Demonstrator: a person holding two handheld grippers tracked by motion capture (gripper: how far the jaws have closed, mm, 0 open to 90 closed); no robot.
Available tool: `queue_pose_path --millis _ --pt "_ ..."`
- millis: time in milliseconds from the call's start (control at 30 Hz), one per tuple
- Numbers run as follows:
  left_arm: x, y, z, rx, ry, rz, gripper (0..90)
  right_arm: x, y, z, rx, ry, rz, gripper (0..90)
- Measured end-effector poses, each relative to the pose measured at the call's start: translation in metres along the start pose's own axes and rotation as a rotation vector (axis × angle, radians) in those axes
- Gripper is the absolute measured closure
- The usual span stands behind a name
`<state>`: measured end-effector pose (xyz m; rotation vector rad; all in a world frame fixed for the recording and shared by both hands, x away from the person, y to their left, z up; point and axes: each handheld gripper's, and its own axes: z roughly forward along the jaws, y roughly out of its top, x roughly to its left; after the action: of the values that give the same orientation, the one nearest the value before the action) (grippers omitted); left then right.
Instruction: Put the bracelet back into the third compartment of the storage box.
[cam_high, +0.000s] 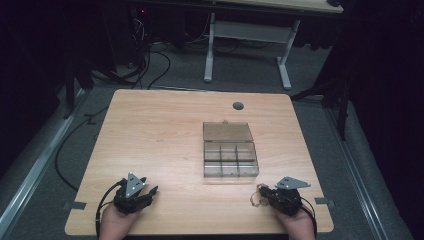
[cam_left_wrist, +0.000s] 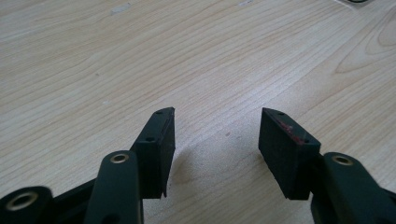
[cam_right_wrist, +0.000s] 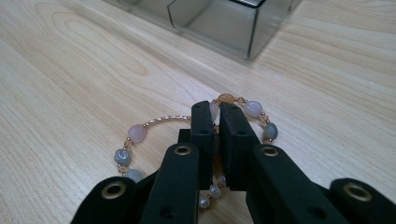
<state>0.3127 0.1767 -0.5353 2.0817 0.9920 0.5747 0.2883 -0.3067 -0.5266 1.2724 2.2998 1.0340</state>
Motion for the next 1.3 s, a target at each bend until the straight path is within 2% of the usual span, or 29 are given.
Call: queue_pose_path --millis 300,333,467,633,700,767,800,900,933,1100,1167,1300 --pt "0.000 0.000 0.000 0.002 -0.002 0.003 46.7 -0.001 0.000 -0.001 -0.003 -0.002 0.002 81.8" --pt "0.000 0.000 0.000 -0.001 -0.003 0.002 46.7 -0.002 0.001 -0.005 -0.025 -0.005 0.002 80.9" --pt "0.000 0.000 0.000 -0.001 -0.003 0.001 46.5 -0.004 0.002 -0.013 -0.058 -0.025 0.028 78.9" --pt "-0.001 0.000 -0.001 -0.004 0.000 0.010 45.8 -0.007 0.001 -0.017 -0.060 -0.049 0.045 74.5" --pt "0.000 0.000 -0.001 -0.011 0.011 0.002 46.0 -0.008 0.003 -0.019 -0.057 -0.061 0.074 73.2" --pt "0.001 0.000 -0.001 -0.009 0.011 -0.012 46.0 -0.006 0.005 -0.020 -0.056 -0.076 0.077 70.6" --pt "0.002 0.000 -0.001 -0.009 0.005 -0.020 45.9 -0.005 0.007 -0.021 -0.029 -0.092 0.068 69.5" --pt "0.002 -0.001 -0.001 -0.012 -0.006 -0.020 45.7 -0.004 0.007 -0.021 0.002 -0.100 0.073 67.5" --pt "0.002 -0.001 -0.001 -0.019 -0.014 -0.013 45.2 -0.003 0.007 -0.020 0.043 -0.110 0.058 65.3" --pt "0.001 -0.001 -0.002 -0.028 -0.025 0.005 44.5 0.001 0.007 -0.020 0.086 -0.113 0.048 62.7" --pt "0.001 -0.001 -0.002 -0.026 -0.028 0.009 44.4 0.004 0.008 -0.021 0.112 -0.129 0.036 61.9" --pt "0.001 -0.001 -0.002 -0.028 -0.033 0.010 44.3 0.006 0.013 -0.022 0.170 -0.129 0.034 60.0"
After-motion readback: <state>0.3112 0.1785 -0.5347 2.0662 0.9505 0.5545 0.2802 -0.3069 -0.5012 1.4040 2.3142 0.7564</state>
